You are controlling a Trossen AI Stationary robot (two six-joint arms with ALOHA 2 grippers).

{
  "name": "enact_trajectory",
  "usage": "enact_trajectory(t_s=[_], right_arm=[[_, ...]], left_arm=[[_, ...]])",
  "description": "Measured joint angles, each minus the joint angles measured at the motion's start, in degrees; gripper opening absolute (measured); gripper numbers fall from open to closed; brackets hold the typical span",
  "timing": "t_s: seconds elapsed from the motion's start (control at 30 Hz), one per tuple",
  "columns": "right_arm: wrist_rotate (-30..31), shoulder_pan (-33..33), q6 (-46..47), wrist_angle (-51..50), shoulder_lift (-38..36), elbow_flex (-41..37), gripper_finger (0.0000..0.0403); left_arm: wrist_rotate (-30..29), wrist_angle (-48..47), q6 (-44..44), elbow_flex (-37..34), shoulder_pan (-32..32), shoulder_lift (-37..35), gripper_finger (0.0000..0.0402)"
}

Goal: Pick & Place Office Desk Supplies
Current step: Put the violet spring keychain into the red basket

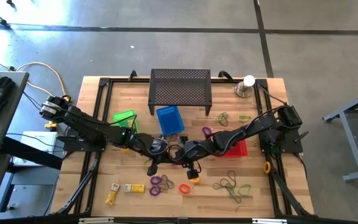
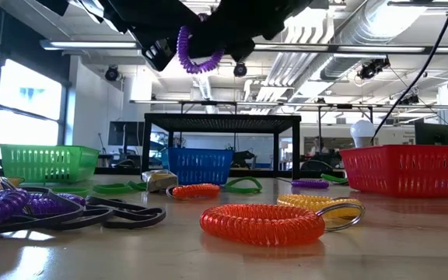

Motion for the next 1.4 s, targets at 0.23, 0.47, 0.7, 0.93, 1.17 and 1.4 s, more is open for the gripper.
enact_trajectory(t_s=[0.23,0.47,0.7,0.93,1.17,1.4], right_arm=[[1.4,1.5,-2.1,-0.6,0.0,0.0,0.0009],[1.4,1.4,-0.4,-2.4,0.0,0.0,0.0007],[1.7,2.5,4.9,-10.4,0.0,0.0,0.0006],[5.6,5.8,16.6,-25.4,-1.4,-0.1,0.0006],[21.2,11.9,33.3,-42.8,-8.3,0.0,0.0009],[27.6,16.0,61.0,-69.9,-13.3,0.0,0.0006]], left_arm=[[-0.4,0.1,-0.1,0.0,0.0,0.0,0.0008],[-4.3,0.3,-1.0,0.0,-0.3,0.0,0.0078],[-5.2,0.6,-1.6,0.0,-0.3,0.0,0.0146],[-5.2,-0.5,-2.2,0.0,-0.4,0.0,0.0156],[-5.2,-2.1,-2.3,0.0,-1.0,0.0,0.0157],[-5.3,-2.1,-2.3,0.0,-1.0,0.0,0.0157]])
